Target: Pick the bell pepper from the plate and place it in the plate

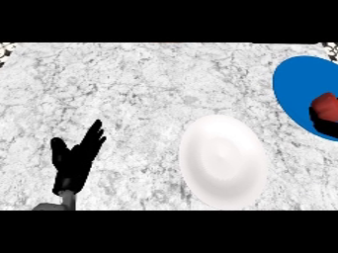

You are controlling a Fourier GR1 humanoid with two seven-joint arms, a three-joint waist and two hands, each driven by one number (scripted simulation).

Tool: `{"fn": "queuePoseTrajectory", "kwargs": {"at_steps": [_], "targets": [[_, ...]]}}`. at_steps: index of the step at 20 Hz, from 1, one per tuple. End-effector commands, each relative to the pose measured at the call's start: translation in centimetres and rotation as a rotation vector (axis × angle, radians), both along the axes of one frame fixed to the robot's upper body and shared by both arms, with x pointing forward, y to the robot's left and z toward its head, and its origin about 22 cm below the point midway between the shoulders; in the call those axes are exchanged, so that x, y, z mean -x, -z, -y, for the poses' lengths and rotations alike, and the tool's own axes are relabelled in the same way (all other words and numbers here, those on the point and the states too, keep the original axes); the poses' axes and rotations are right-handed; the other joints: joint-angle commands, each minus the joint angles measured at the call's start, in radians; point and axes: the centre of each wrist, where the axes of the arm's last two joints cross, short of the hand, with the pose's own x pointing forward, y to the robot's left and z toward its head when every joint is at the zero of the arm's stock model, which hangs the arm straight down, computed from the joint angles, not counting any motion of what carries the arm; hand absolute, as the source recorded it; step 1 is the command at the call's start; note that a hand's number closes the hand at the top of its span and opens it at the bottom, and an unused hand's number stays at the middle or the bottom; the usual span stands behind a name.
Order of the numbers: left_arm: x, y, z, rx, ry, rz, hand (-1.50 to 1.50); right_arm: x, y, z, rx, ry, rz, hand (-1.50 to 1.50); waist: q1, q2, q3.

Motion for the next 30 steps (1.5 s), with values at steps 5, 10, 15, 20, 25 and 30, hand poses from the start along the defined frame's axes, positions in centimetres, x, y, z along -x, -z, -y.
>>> {"fn": "queuePoseTrajectory", "kwargs": {"at_steps": [5,10,15,20,25,30], "targets": [[-1.1,-0.5,0.6,-0.014,0.002,-0.014,0.00,-5.5,0.4,5.0,-0.015,0.029,0.032,1.50,0.014,0.007,-0.001],[-0.2,1.4,0.3,-0.017,0.042,-0.008,0.00,-6.0,-0.3,7.8,-0.003,0.042,0.027,1.50,0.029,0.016,0.000],[-1.1,-0.1,1.9,0.010,0.080,0.012,0.00,-4.7,0.8,9.3,0.113,0.109,-0.347,-1.50,0.078,0.035,0.001],[-2.1,-1.1,1.5,0.006,0.059,0.038,0.00,-5.7,1.6,7.9,0.023,-0.029,-0.372,-1.50,0.081,0.038,0.006],[-1.7,-1.1,1.7,0.002,0.055,0.010,0.00,-6.1,0.6,8.3,-0.095,-0.150,-0.226,-1.50,0.063,0.029,0.007],[-1.6,-1.0,1.5,0.016,0.042,0.022,0.00,-5.1,0.8,9.6,-0.275,-0.127,-0.048,-1.50,0.044,0.028,0.006]]}}
